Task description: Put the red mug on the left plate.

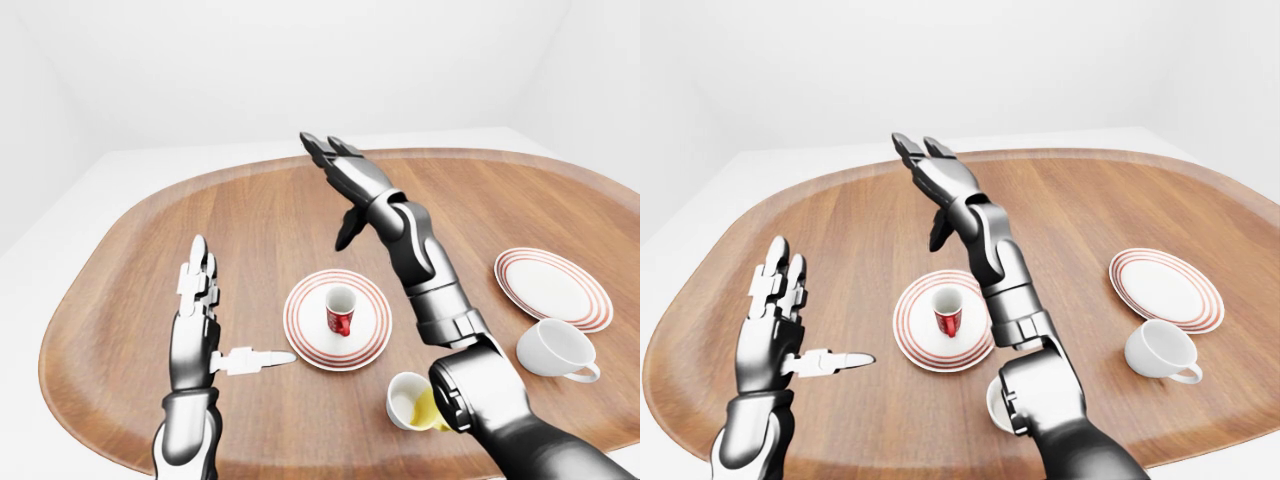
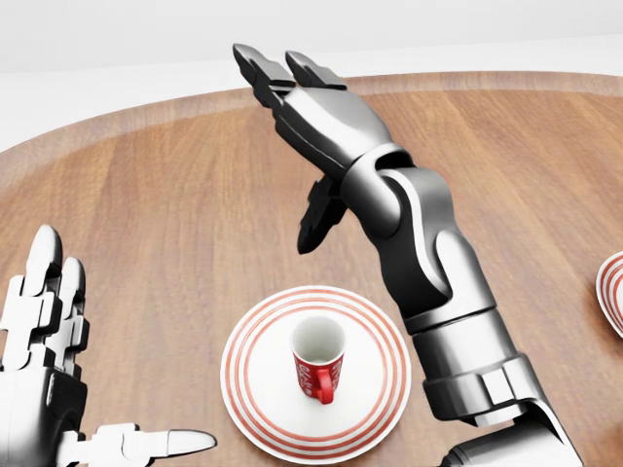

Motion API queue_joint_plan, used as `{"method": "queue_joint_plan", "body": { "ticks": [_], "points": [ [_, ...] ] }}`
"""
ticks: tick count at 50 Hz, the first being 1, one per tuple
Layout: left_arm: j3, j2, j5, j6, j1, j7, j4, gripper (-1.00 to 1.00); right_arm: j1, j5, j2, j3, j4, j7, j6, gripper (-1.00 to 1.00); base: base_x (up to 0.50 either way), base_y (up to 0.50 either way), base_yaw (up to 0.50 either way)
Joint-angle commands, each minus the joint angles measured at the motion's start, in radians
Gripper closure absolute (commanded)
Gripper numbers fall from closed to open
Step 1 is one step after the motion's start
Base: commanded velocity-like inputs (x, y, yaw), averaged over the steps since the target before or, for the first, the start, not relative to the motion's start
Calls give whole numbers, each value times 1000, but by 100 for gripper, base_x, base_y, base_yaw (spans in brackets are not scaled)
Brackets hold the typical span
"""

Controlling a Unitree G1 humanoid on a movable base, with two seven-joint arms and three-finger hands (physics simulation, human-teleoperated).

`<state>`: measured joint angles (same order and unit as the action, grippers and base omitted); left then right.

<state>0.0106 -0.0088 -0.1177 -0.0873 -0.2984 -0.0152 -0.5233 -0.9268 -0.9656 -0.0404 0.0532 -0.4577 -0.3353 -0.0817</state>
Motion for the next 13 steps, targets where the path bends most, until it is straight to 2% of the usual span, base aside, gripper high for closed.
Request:
{"method": "queue_joint_plan", "body": {
  "ticks": [1, 4, 8, 13],
  "points": [
    [-5, 2, -11, 0, 3, 4, 3, -100, 165, 34, -78, -25, 319, -123, 11, -100, 0, 0, 0],
    [-6, 2, -10, 0, 1, 3, 2, -100, 233, 20, -108, -46, 365, -112, 12, -100, 0, 0, 0],
    [-10, 1, -13, 0, 3, 6, 2, -100, 325, 45, -148, -86, 472, -133, 42, -100, 0, 0, 0],
    [-24, 4, -21, 0, 21, 10, 20, -100, 410, 81, -173, -117, 548, -120, 48, -100, 0, 0, 0]
  ]
}}
